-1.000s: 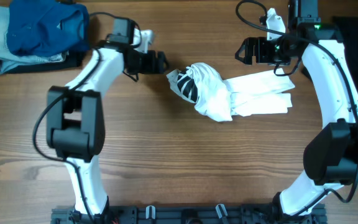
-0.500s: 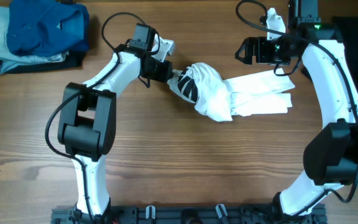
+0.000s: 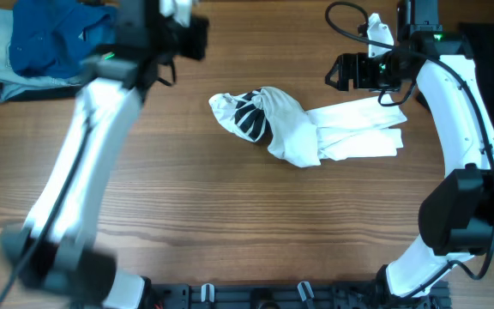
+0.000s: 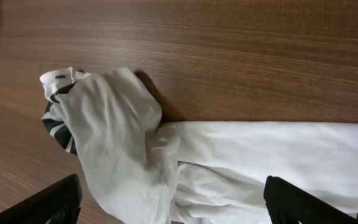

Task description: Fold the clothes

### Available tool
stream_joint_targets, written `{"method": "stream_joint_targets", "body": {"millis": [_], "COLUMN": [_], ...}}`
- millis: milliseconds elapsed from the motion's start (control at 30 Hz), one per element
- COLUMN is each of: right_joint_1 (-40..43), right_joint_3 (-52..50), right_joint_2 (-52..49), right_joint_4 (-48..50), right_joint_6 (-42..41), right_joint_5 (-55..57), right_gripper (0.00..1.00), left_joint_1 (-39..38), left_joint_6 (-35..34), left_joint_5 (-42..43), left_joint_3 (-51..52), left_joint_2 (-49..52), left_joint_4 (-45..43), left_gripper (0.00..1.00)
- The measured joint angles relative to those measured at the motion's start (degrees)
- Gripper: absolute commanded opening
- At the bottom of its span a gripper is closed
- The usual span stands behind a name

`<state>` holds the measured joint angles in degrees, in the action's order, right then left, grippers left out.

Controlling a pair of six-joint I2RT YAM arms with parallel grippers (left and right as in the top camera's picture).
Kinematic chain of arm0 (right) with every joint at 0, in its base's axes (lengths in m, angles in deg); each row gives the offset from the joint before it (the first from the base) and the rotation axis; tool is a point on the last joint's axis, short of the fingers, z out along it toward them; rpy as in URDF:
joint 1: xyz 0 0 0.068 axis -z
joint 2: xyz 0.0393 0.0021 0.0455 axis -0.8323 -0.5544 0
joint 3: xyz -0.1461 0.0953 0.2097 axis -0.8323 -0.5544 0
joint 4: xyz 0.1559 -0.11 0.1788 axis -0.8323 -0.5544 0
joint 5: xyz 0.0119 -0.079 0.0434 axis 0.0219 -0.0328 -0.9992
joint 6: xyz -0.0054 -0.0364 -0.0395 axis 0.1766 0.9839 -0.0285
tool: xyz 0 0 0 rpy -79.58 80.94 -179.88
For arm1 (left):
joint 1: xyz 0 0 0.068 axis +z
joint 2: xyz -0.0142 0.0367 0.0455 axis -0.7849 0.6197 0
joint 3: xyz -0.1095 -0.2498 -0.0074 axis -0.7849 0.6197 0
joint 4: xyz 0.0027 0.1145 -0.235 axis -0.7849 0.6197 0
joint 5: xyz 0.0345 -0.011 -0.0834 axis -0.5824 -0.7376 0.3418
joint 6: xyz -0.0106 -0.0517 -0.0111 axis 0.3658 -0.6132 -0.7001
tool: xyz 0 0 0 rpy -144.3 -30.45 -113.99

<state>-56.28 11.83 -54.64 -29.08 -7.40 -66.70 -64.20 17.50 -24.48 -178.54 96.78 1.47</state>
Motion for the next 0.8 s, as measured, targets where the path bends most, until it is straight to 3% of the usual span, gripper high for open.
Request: {"method": "stream_joint_targets", "body": {"millis": [133, 267, 400, 500, 633, 800], "right_joint_1": [0.0, 0.0, 0.0, 0.0, 0.0, 0.0], "right_joint_3": [0.0, 0.0, 0.0, 0.0, 0.0, 0.0], "right_joint_2": [0.0, 0.0, 0.0, 0.0, 0.0, 0.0], "right_joint_4": [0.4, 0.4, 0.4, 0.3, 0.3, -0.8], "right_joint_6": [1.2, 1.8, 1.8, 1.8, 1.8, 1.8], "right_joint_5": [-0.3, -0.5, -0.7, -0.7, -0.7, -0.7], "right_gripper": [0.97, 0.98, 0.99, 0.99, 0.99, 0.99], "left_joint_1": [0.0, 0.0, 0.0, 0.0, 0.0, 0.0], "left_joint_6": [-0.6, -0.8, -1.2, -1.3, -1.6, -1.6], "left_joint_5": [0.0, -1.3, -2.6, -3.0, -3.0, -0.7], "left_joint_3": [-1.6, -1.9, -1.6, -1.2, -1.1, -1.0], "left_joint_2": [-13.3, -15.8, -9.1, -3.0, 6.8, 18.9], "left_joint_4": [-6.1, -2.0, 6.0, 9.7, 12.3, 12.4], "left_gripper": [0.04, 0.10, 0.55, 0.70, 0.75, 0.69]}}
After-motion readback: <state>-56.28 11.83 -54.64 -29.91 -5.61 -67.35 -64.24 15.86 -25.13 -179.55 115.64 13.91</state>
